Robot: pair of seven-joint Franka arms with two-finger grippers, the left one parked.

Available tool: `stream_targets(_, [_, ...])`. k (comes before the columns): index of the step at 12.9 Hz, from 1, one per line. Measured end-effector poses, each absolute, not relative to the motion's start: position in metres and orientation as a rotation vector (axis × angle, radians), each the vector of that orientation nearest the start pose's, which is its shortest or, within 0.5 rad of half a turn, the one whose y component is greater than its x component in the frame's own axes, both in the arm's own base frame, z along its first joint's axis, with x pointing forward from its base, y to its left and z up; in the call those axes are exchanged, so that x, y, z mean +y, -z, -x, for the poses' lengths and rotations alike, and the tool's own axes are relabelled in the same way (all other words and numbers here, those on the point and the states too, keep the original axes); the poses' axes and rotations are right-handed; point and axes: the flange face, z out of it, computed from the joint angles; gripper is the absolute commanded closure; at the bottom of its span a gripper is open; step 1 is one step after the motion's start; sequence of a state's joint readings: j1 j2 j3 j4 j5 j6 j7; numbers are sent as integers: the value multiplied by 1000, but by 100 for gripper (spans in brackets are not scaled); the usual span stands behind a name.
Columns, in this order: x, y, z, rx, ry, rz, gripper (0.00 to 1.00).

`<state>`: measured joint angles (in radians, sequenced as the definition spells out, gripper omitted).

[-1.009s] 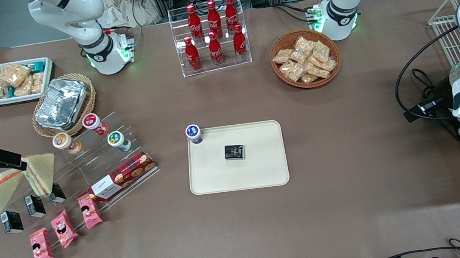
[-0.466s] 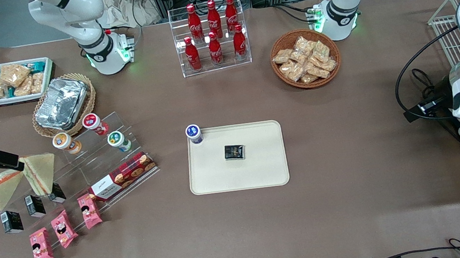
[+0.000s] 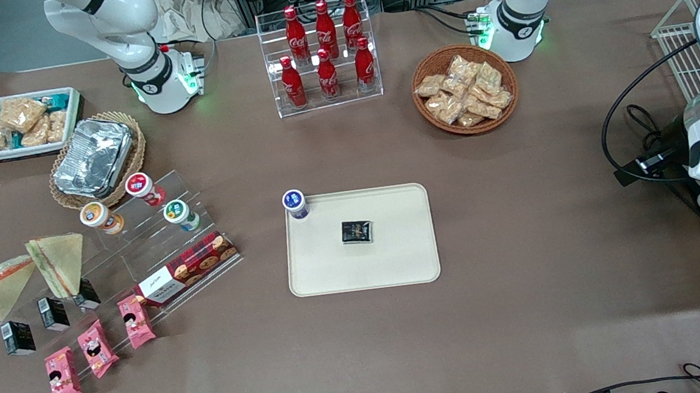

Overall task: Place sandwich on tray
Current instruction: 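Move the right gripper over the rack toward the carrot-filled wrapped sandwich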

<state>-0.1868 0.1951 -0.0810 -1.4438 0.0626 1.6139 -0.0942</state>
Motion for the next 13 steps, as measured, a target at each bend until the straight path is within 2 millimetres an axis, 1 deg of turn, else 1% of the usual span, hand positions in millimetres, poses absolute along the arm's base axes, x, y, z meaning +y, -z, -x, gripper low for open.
stream_targets(1, [-163, -569, -596, 299, -38, 3075, 2])
stream_targets(3, [-190, -545, -599, 364, -79, 3066, 2])
stream_targets(5, [-228, -518, -600, 453, -92, 3055, 2])
stream_targets(8, [-282, -475, -597, 578, -103, 3036, 3])
stream_targets(10, [-303, -449, -599, 623, -107, 3030, 3])
stream_targets(11, [-308, -438, -601, 649, -109, 3026, 3])
stream_targets(13, [-311, -422, -604, 692, -129, 3014, 3])
